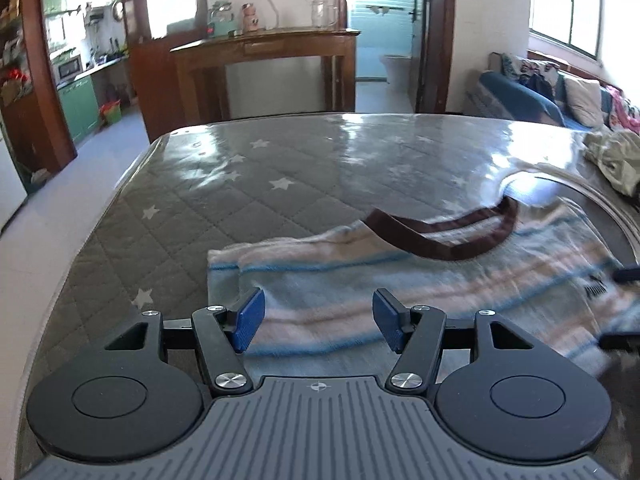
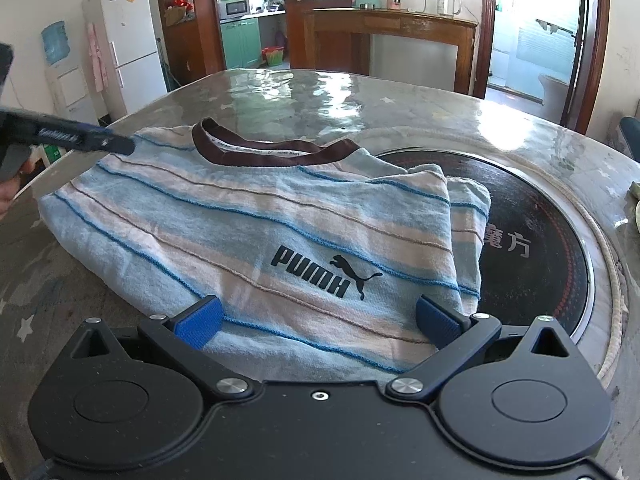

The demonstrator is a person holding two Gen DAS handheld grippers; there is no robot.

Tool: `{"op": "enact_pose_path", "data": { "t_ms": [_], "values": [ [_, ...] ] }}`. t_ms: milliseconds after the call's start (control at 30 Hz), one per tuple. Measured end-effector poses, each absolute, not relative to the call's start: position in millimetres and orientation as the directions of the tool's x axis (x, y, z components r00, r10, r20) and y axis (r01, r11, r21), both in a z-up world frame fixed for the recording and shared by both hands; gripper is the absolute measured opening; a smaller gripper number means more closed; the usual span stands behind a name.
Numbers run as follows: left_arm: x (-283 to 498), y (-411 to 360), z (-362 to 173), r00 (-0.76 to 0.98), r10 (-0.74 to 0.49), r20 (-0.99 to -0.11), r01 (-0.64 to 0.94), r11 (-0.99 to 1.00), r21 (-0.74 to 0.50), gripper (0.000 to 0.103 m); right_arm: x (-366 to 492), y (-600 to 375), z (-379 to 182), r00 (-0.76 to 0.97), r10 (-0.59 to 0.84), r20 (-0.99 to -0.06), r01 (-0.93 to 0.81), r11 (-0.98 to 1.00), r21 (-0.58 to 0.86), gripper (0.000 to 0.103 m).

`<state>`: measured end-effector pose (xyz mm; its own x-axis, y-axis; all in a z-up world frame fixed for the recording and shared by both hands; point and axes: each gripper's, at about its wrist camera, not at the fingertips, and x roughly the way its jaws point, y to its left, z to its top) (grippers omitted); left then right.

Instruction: Fold clothes

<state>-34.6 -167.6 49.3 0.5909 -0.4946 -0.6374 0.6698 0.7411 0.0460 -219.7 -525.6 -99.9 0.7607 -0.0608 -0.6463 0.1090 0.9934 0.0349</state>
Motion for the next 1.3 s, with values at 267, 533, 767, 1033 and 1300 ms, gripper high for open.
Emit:
{"op": "enact_pose_path", "data": {
  "t_ms": [267,533,767,1033,1300],
  "values": [
    [-67.2,-154.2,33.4,0.594,-0.476,-0.649,0.674,0.734,0.079,0.062,-221.1,-525.5,-100.7,0.770,-0.062,-0.635,0.110,0.993,0.037,0.103],
    [-70.8,-142.3,25.6,0.592,-0.468,-0.656,0.658,0.751,0.057,0.067,-223.1,-525.5,-102.5,0.782,-0.063,-0.620,0.108,0.993,0.036,0.103],
    [-74.0,-136.4,32.5,0.601,-0.470,-0.647,0.648,0.760,0.049,0.067,-224.7,-522.8,-104.8,0.792,-0.071,-0.606,0.114,0.993,0.034,0.103],
    [-73.4,-126.3,39.4,0.621,-0.460,-0.635,0.624,0.780,0.045,0.067,-227.0,-522.5,-106.5,0.802,-0.074,-0.592,0.118,0.992,0.037,0.103],
    [-62.3,-120.4,39.7,0.621,-0.444,-0.646,0.594,0.804,0.018,0.067,-228.0,-522.0,-106.9,0.807,-0.080,-0.585,0.127,0.991,0.040,0.103]
  ]
}}
